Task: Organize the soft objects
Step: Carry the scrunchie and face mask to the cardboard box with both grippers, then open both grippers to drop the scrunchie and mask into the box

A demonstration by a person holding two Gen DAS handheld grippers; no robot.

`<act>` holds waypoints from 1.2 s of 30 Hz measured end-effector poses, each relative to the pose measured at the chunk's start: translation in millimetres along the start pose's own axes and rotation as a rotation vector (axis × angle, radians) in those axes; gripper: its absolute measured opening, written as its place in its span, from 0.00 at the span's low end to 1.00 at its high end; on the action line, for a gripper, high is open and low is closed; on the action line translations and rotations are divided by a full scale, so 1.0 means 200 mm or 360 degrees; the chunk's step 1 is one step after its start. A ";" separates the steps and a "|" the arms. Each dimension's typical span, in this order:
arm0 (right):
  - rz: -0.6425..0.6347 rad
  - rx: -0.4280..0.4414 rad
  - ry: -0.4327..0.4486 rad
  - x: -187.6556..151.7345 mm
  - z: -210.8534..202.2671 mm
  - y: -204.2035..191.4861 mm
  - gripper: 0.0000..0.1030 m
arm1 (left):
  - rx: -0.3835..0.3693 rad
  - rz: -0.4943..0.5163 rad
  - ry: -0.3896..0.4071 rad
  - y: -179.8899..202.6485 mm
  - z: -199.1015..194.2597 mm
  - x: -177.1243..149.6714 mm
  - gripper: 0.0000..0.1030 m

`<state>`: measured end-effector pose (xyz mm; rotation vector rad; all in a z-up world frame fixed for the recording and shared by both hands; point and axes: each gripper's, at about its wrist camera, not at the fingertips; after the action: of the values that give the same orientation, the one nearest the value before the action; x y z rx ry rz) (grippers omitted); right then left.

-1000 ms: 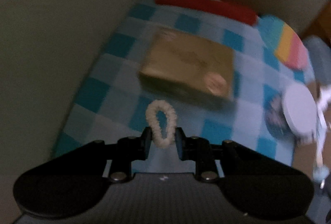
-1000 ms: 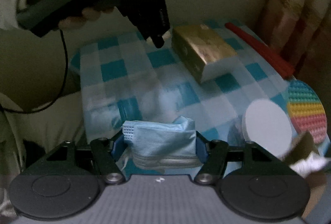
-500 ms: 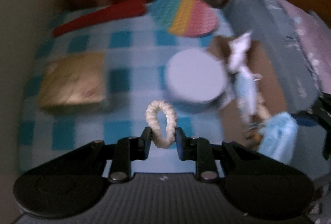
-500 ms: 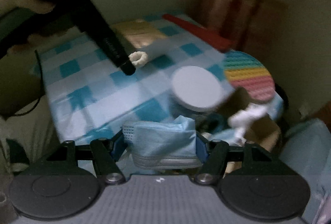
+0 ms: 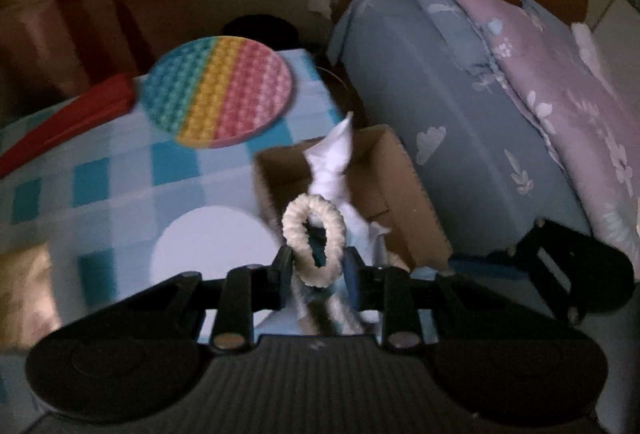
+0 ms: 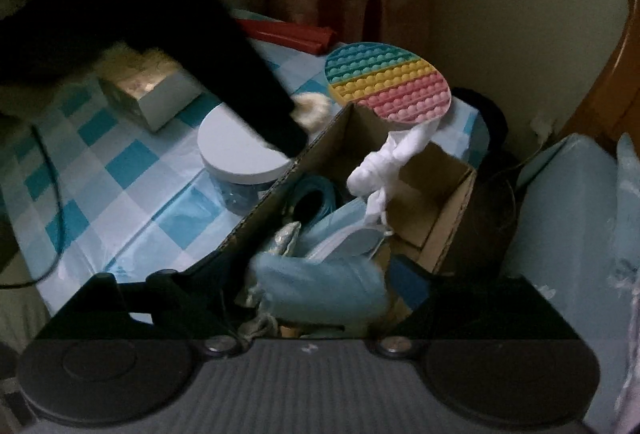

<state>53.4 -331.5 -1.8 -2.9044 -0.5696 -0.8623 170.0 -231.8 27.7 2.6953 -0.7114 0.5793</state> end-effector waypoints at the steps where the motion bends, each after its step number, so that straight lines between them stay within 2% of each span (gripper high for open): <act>1: 0.0004 -0.0007 0.0007 -0.01 0.00 0.00 0.90 | -0.0004 0.0011 -0.0005 0.02 0.02 0.01 0.27; 5: 0.0054 -0.0005 0.0015 -0.04 0.00 0.01 0.95 | -0.0035 0.0033 -0.0025 0.09 0.12 0.07 0.28; 6: 0.0062 0.0006 0.0009 -0.04 0.00 0.01 0.95 | -0.0040 0.0035 -0.0023 0.10 0.14 0.08 0.31; 8: 0.0063 -0.0004 0.0018 -0.05 -0.02 -0.01 0.95 | -0.0060 0.0031 -0.0015 0.11 0.18 0.09 0.54; 9: 0.0066 -0.0010 0.0021 -0.05 -0.02 -0.01 0.95 | -0.0063 0.0019 -0.0018 0.12 0.19 0.09 0.75; 11: 0.0078 -0.0007 0.0029 -0.07 -0.03 -0.02 0.95 | -0.0077 -0.0004 0.0011 0.11 0.18 0.09 0.86; 14: 0.0123 0.0012 0.0033 -0.07 -0.03 -0.03 0.96 | -0.0119 -0.0014 0.0066 0.10 0.13 0.07 0.86; 17: 0.0160 0.0004 0.0047 -0.07 -0.04 -0.05 0.96 | -0.0082 0.0036 0.0145 0.10 0.05 0.05 0.88; 24: 0.0306 -0.0093 0.0038 -0.07 -0.10 -0.13 0.98 | 0.0147 0.0231 0.0477 0.08 -0.23 -0.15 0.98; 29: 0.0488 -0.0177 0.0004 -0.09 -0.10 -0.21 0.99 | 0.0286 0.0215 0.0686 -0.01 -0.44 -0.37 0.99; 33: 0.0691 -0.0280 -0.0019 -0.11 -0.09 -0.27 0.99 | 0.0407 0.0214 0.0704 -0.07 -0.53 -0.55 0.99; 36: 0.0755 -0.0430 0.0013 -0.13 -0.11 -0.35 0.99 | 0.0433 0.0118 0.0548 -0.13 -0.53 -0.65 0.99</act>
<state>-3.8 -279.0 0.3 -3.0544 0.2567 -0.9326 47.6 -118.4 58.2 2.7073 -0.6795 1.2014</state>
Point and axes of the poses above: each gripper's, at about its wrist camera, not at the fingertips, and z roughly the way its jaws point, y to its right, x to its top, and after that the axes turned 1 degree about -y, right-handed
